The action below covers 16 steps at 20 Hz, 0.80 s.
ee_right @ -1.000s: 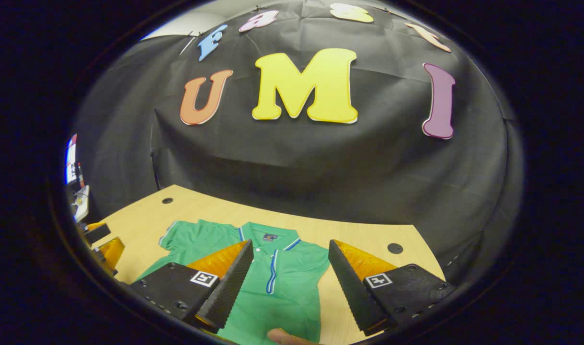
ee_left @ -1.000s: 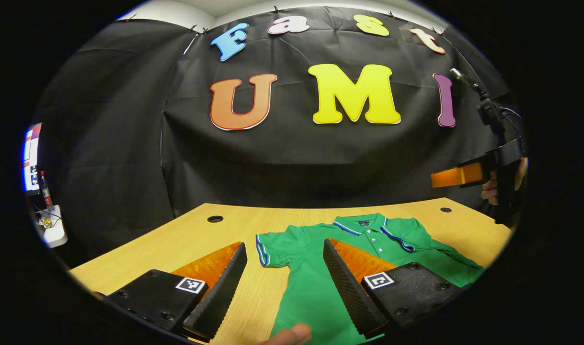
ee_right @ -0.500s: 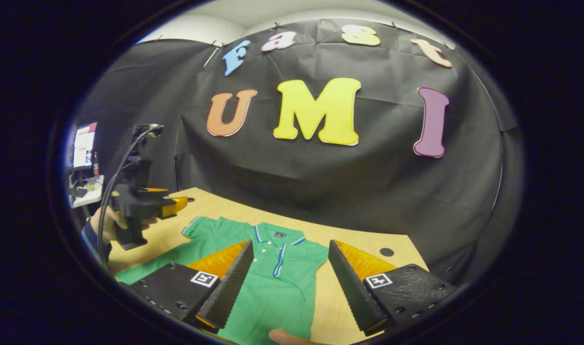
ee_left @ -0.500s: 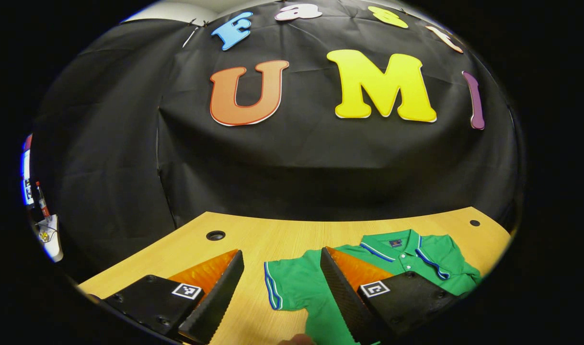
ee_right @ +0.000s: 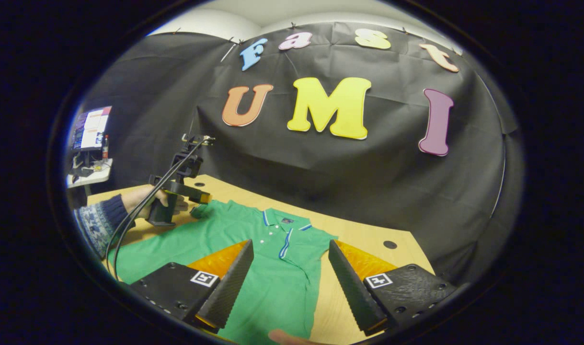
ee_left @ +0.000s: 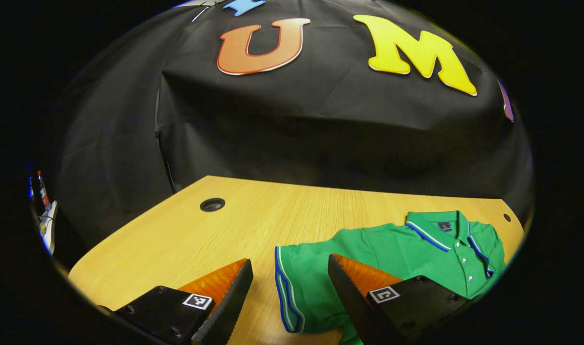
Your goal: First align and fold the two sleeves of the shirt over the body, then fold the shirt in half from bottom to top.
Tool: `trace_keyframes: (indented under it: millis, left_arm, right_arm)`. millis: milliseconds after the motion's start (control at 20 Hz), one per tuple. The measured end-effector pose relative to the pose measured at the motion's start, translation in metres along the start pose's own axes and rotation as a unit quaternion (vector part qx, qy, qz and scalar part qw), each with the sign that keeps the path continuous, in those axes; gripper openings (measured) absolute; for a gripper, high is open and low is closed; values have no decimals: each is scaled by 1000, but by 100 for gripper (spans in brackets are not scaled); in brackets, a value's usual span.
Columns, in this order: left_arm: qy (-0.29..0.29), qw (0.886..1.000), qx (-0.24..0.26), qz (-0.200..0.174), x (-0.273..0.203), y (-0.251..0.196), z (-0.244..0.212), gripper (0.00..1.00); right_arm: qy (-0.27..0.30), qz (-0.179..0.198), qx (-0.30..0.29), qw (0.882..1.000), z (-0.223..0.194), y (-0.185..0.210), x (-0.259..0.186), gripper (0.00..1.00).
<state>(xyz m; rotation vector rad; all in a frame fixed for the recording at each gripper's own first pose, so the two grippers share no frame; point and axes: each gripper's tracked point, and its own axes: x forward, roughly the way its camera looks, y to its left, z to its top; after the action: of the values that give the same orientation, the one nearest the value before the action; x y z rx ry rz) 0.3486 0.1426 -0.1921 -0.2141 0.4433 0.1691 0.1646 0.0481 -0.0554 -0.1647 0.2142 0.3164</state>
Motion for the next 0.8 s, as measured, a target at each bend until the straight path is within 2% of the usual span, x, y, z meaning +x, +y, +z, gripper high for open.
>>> trace_keyframes:
  millis: [200,300,350,450,650,800]
  left_arm:
    - [31,999,-8,-37,6,-19,-18,88]
    - [35,998,-5,-45,6,-22,-19,71]
    - [38,998,-5,-52,7,-24,-19,43]
    - [47,997,-3,-58,7,-26,-23,27]
    - [41,998,27,-48,11,-25,-18,11]
    - [41,997,34,-53,4,-34,-10,8]
  right_arm:
    - [-1,13,11,1000,-13,15,6,95]
    - [4,24,15,1000,-19,18,5,95]
    - [4,23,14,1000,-20,16,5,96]
    - [-1,16,16,1000,-21,10,7,96]
    - [5,21,35,999,-28,5,8,96]
    - [3,18,44,999,-27,-1,8,96]
